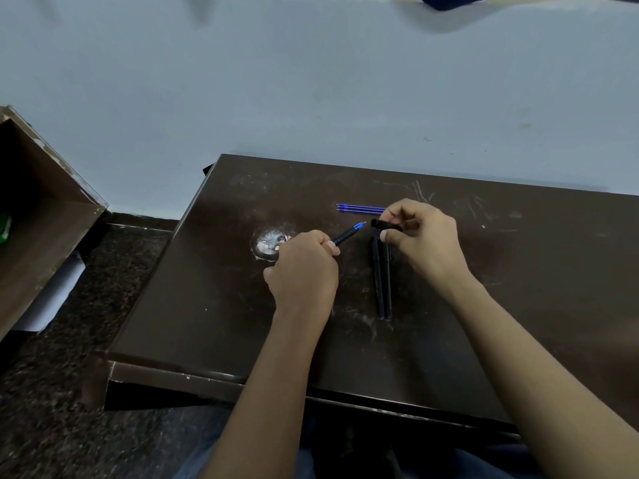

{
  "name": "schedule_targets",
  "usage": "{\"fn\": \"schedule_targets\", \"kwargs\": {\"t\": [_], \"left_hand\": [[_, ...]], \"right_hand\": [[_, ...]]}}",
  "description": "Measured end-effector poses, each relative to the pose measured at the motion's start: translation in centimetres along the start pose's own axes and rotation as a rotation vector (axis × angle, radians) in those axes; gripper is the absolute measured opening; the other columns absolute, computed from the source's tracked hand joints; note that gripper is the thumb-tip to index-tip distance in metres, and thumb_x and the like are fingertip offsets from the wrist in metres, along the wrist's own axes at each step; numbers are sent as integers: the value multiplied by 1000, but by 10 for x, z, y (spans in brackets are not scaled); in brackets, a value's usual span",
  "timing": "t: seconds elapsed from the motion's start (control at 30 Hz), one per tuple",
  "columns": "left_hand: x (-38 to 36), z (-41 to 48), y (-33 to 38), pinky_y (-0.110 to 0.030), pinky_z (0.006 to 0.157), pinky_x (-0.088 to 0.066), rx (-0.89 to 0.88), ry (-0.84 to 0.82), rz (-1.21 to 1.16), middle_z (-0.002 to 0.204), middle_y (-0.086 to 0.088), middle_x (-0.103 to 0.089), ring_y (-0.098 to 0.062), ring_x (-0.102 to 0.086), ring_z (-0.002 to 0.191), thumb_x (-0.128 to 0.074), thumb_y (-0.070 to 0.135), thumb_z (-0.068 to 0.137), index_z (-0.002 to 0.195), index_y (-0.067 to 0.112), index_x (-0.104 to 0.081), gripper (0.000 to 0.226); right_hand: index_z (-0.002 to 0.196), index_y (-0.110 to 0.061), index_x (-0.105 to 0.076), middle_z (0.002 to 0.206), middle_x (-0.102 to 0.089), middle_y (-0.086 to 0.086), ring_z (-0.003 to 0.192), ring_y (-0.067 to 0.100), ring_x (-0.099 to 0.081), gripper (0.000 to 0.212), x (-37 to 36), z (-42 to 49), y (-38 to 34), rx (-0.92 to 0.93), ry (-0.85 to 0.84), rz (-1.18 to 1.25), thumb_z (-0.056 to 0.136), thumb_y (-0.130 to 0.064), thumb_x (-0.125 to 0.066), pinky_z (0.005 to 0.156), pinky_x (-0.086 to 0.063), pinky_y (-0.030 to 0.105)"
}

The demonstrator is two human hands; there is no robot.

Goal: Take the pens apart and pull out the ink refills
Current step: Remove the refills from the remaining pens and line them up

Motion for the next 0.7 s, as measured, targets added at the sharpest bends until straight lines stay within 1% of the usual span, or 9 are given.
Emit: {"fn": "schedule_targets", "kwargs": {"t": [0.1, 0.17, 0.23, 0.3, 0.4, 0.47, 0.53, 0.63, 0.7], "left_hand": [[-2, 1, -1, -44, 96, -41, 15, -33, 17, 99, 4, -67, -20, -61, 93, -46, 22, 96, 84, 29, -65, 23], [-5, 3, -2, -47, 97, -42, 35, -77, 22, 98, 1, -67, -22, -63, 93, -48, 23, 95, 77, 30, -61, 23], [-8, 4, -3, -48, 97, -42, 35, -91, 29, 91, 1, -66, -23, -63, 93, -50, 23, 95, 71, 31, -57, 26], [-8, 2, 3, -48, 94, -44, -29, -61, 16, 87, 4, -65, -23, -62, 92, -50, 23, 94, 74, 30, -60, 24], [-8, -5, 13, -47, 88, -47, -142, -8, 10, 90, 1, -70, -22, -62, 90, -50, 24, 93, 84, 23, -69, 21], [-9, -6, 13, -46, 87, -48, -167, 4, 52, 89, 1, -70, -22, -63, 88, -51, 25, 93, 90, 21, -72, 22], [-10, -5, 11, -46, 87, -49, -177, -7, 30, 87, 0, -71, -22, -63, 86, -53, 24, 92, 90, 21, -73, 20], [-11, -4, 9, -46, 86, -50, -174, -21, -5, 86, 1, -71, -21, -63, 86, -54, 23, 91, 88, 23, -73, 19], [-13, -2, 8, -45, 84, -51, -183, -28, -13, 87, 1, -71, -21, -63, 85, -52, 22, 91, 90, 23, -72, 20]], "right_hand": [[89, -20, -70, 94, -65, 1, 83, 14, -61, 19, 0, 1, -6, 37, 9, -43, 76, -7, -75, 82, -50, 26], [90, -19, -72, 95, -63, -1, 84, 14, -60, 20, -1, 1, -10, 72, 1, -67, 76, -5, -75, 78, -46, 15], [90, -17, -73, 97, -62, -1, 84, 13, -58, 22, -5, -1, -19, 146, -41, -89, 75, -2, -75, 74, -40, 4], [90, -16, -74, 96, -63, -1, 86, 12, -57, 22, -11, -4, -27, 241, -113, -117, 75, -1, -74, 76, -38, 4], [92, -15, -73, 93, -66, -3, 87, 10, -58, 19, -14, -9, -33, 273, -213, -112, 78, -2, -72, 77, -40, 7], [94, -14, -73, 92, -68, -2, 86, 11, -60, 18, -16, -12, -32, 272, -278, -141, 80, -3, -70, 79, -45, 15], [95, -14, -72, 93, -70, 0, 87, 13, -61, 18, -16, -16, -32, 271, -310, -152, 81, -4, -68, 80, -47, 22], [97, -14, -72, 95, -69, 0, 89, 13, -61, 18, -15, -17, -34, 268, -303, -140, 83, -4, -67, 78, -46, 17], [97, -15, -72, 95, -68, -1, 89, 12, -60, 19, -16, -16, -33, 252, -300, -136, 82, -4, -68, 80, -46, 18]]}}
Point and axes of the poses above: each hand's wrist, its own z-axis towards the middle knuckle, its own x-axis out of the back of the hand, y = z × x, the point moved 8 cm from there along z, towards the middle knuckle
